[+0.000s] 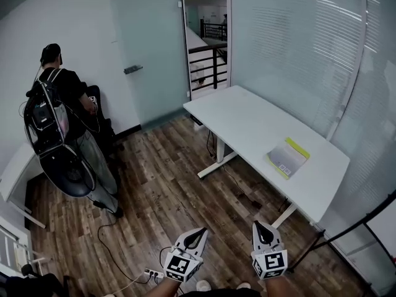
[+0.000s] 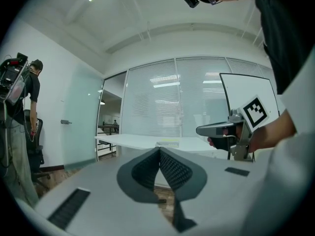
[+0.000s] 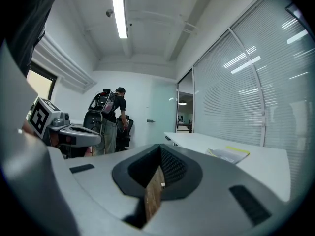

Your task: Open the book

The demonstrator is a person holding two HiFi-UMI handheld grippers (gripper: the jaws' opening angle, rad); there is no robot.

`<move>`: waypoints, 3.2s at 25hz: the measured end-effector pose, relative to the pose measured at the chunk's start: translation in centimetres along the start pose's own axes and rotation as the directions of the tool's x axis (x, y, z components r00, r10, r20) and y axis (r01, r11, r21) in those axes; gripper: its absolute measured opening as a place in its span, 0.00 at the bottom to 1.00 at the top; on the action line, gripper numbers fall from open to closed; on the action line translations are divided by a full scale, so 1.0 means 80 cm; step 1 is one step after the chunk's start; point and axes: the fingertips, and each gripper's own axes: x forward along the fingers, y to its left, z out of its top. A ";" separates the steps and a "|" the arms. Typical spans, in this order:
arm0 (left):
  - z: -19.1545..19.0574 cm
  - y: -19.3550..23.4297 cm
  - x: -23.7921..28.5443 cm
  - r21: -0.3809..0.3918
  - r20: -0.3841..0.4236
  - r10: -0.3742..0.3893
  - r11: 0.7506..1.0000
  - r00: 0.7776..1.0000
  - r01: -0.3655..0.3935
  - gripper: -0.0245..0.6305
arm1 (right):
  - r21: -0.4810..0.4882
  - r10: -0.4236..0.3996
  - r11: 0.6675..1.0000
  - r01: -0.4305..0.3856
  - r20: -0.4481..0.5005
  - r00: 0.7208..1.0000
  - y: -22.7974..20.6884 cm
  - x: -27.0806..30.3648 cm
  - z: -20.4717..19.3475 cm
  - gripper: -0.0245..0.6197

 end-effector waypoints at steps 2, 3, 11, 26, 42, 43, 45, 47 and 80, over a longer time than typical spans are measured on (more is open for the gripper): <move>-0.002 0.010 -0.002 0.010 -0.002 -0.003 1.000 1.000 0.003 0.06 | -0.016 0.005 1.000 -0.005 -0.005 1.000 0.009 0.007 0.000 0.05; -0.002 0.014 -0.003 0.016 -0.003 -0.006 1.000 1.000 0.006 0.06 | -0.038 0.011 0.999 -0.012 -0.010 1.000 0.016 0.010 0.001 0.05; -0.017 0.032 0.004 0.106 -0.021 -0.028 0.994 0.999 0.030 0.06 | -0.078 0.016 0.997 -0.019 -0.035 0.999 0.037 0.026 -0.012 0.05; 0.009 0.130 0.145 0.101 -0.033 0.025 0.995 0.999 -0.021 0.06 | -0.101 0.068 0.992 -0.071 -0.030 0.997 -0.035 0.167 0.009 0.05; 0.028 0.129 0.326 0.122 -0.052 -0.051 0.991 0.997 0.057 0.06 | -0.049 0.009 0.999 -0.010 -0.021 1.000 -0.193 0.272 0.007 0.05; 0.029 0.127 0.333 0.121 -0.051 -0.057 0.991 0.997 0.063 0.06 | -0.050 0.012 0.999 -0.013 -0.024 1.000 -0.198 0.274 0.006 0.05; 0.031 0.122 0.344 0.119 -0.052 -0.072 0.990 0.996 0.078 0.06 | -0.049 0.011 0.999 -0.013 -0.033 0.999 -0.207 0.278 0.005 0.05; 0.031 0.119 0.353 0.116 -0.054 -0.089 0.989 0.995 0.095 0.06 | -0.050 -0.001 0.999 -0.002 -0.044 0.999 -0.215 0.279 0.004 0.05; 0.018 0.178 0.610 -0.020 -0.092 -0.636 0.770 0.766 0.637 0.06 | 0.014 -0.369 0.923 0.385 -0.255 0.894 -0.303 0.410 -0.063 0.05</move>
